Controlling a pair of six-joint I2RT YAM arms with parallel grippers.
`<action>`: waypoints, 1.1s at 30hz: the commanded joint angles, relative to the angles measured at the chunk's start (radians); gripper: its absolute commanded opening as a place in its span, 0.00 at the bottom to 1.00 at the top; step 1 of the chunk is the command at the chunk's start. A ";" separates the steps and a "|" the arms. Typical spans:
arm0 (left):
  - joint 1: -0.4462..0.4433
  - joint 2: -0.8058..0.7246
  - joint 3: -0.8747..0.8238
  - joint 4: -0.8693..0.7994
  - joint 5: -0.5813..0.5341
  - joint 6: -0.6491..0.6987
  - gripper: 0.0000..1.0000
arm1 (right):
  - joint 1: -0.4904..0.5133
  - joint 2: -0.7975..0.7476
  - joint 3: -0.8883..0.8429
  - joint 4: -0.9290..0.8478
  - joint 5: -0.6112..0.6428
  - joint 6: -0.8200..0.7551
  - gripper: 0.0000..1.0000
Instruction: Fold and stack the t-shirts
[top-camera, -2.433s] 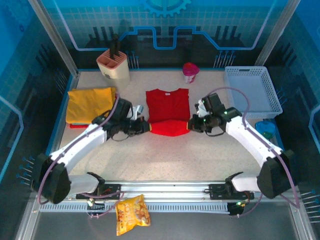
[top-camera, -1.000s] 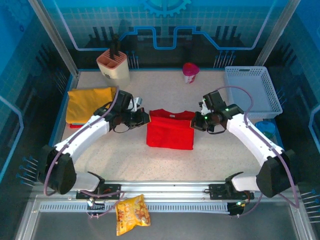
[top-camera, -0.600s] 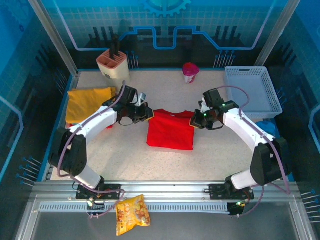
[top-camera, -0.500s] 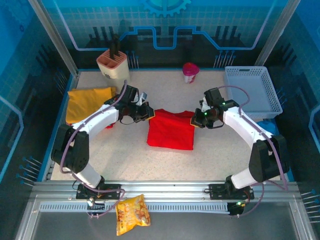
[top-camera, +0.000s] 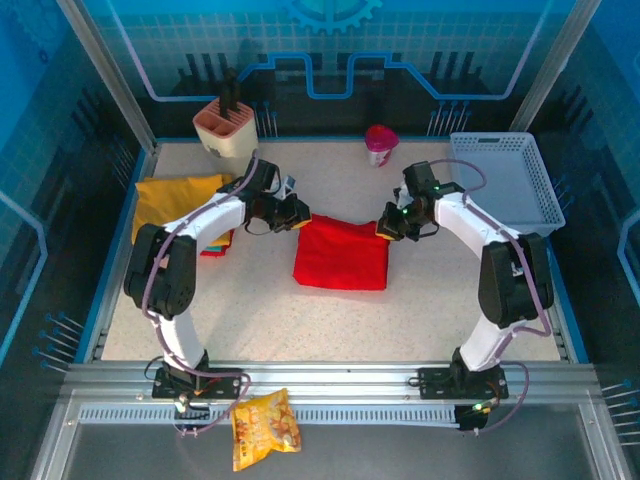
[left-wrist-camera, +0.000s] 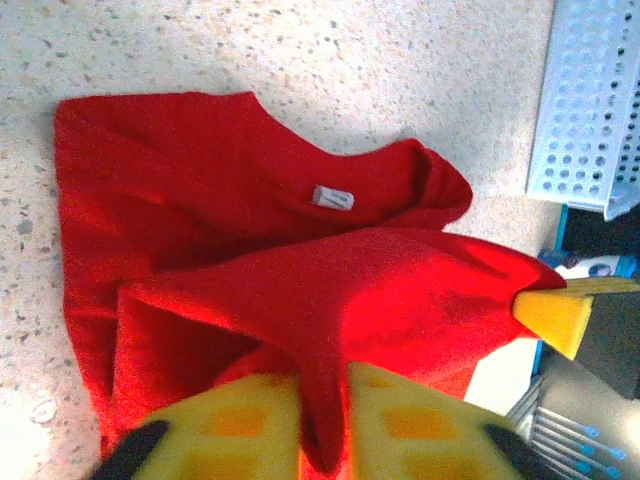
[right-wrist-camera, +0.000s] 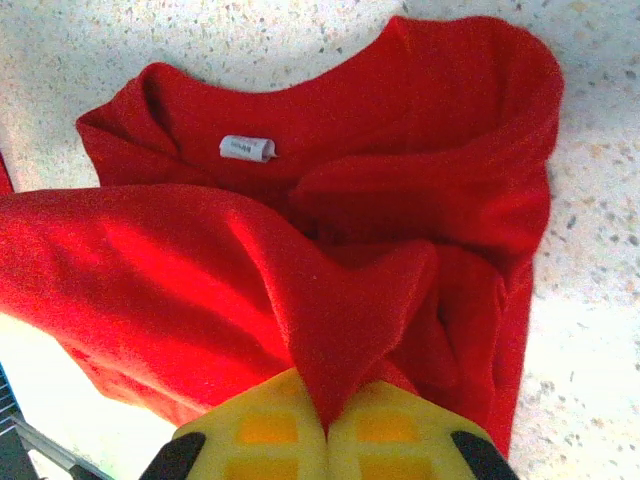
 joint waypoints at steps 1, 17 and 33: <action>0.016 0.059 0.037 0.026 0.030 0.010 0.33 | -0.023 0.060 0.048 0.019 -0.006 -0.023 0.13; 0.064 -0.031 0.083 -0.035 0.063 0.049 0.50 | 0.002 -0.057 0.016 0.044 0.041 0.014 0.66; -0.077 -0.186 -0.180 0.075 0.048 -0.041 0.48 | 0.220 -0.319 -0.244 0.170 0.082 0.133 0.76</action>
